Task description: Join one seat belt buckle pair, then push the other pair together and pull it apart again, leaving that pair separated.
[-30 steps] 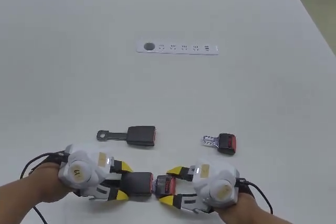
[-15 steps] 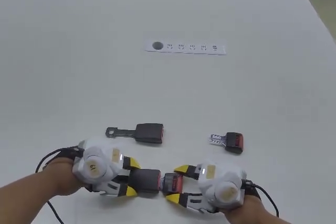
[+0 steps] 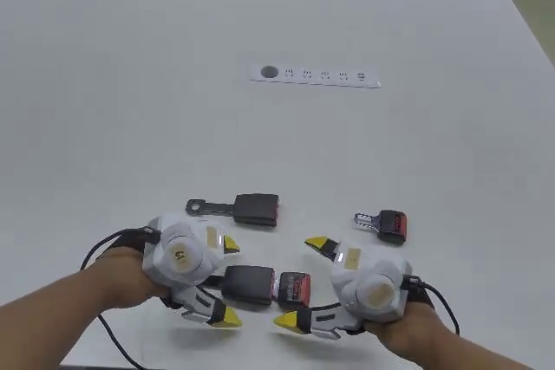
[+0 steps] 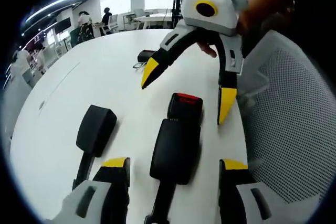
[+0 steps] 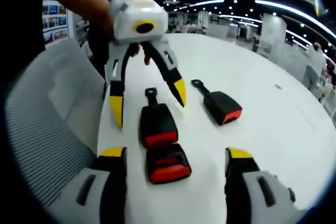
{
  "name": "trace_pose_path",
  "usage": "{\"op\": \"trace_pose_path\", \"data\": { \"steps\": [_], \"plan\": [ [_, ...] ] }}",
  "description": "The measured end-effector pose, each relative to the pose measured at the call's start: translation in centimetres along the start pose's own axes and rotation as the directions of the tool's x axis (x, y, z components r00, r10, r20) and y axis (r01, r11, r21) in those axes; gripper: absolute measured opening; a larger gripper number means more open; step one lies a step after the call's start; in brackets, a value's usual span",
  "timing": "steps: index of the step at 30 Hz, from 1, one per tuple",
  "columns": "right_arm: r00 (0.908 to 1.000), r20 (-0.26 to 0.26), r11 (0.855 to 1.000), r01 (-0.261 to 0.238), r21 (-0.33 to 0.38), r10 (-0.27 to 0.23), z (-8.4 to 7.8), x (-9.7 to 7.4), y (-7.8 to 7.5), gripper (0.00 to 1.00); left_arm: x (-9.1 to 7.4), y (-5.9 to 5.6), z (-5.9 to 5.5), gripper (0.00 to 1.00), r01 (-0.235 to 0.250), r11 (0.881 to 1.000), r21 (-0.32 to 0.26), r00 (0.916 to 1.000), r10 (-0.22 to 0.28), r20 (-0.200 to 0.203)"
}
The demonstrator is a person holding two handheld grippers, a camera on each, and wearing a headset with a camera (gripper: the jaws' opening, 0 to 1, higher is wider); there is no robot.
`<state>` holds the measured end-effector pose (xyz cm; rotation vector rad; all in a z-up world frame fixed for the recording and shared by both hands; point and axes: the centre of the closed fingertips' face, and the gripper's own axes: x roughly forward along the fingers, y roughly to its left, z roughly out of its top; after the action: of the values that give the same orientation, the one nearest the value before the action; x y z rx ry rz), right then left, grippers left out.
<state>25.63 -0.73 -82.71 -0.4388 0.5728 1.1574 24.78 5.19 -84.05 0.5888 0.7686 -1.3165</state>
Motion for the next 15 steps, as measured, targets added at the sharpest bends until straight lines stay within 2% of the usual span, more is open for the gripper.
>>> {"op": "trace_pose_path", "data": {
  "steps": [2, 5, 9, 13, 15],
  "plan": [
    [0.9995, 0.023, 0.997, 0.02, 0.071, -0.022, 0.2, -0.6, -0.5, 0.78, -0.5, 0.6, 0.7, 0.79, -0.042, 0.998, 0.045, 0.9985, 0.041, 0.037],
    [0.9985, 0.025, 0.998, 0.048, 0.041, -0.049, 0.1, -1.5, -1.2, 0.82, -1.5, 0.9, 1.2, 0.83, -0.06, 0.998, 0.007, 0.9957, 0.06, 0.071],
    [0.9977, 0.023, 0.998, 0.063, 0.021, -0.063, -0.1, -2.8, -1.9, 0.86, -3.1, 1.5, 1.6, 0.85, -0.092, 0.996, -0.011, 0.9909, 0.092, 0.098],
    [0.9963, 0.017, 0.996, 0.083, 0.013, -0.084, -0.2, -4.1, -2.7, 0.87, -4.6, 2.5, 1.1, 0.85, -0.121, 0.993, -0.004, 0.9874, 0.12, 0.102],
    [0.9934, 0.007, 0.993, 0.114, 0.003, -0.114, -0.4, -4.9, -3.6, 0.86, -5.3, 3.2, 1.0, 0.86, -0.139, 0.99, -0.006, 0.9844, 0.139, 0.107]
  ]
}}
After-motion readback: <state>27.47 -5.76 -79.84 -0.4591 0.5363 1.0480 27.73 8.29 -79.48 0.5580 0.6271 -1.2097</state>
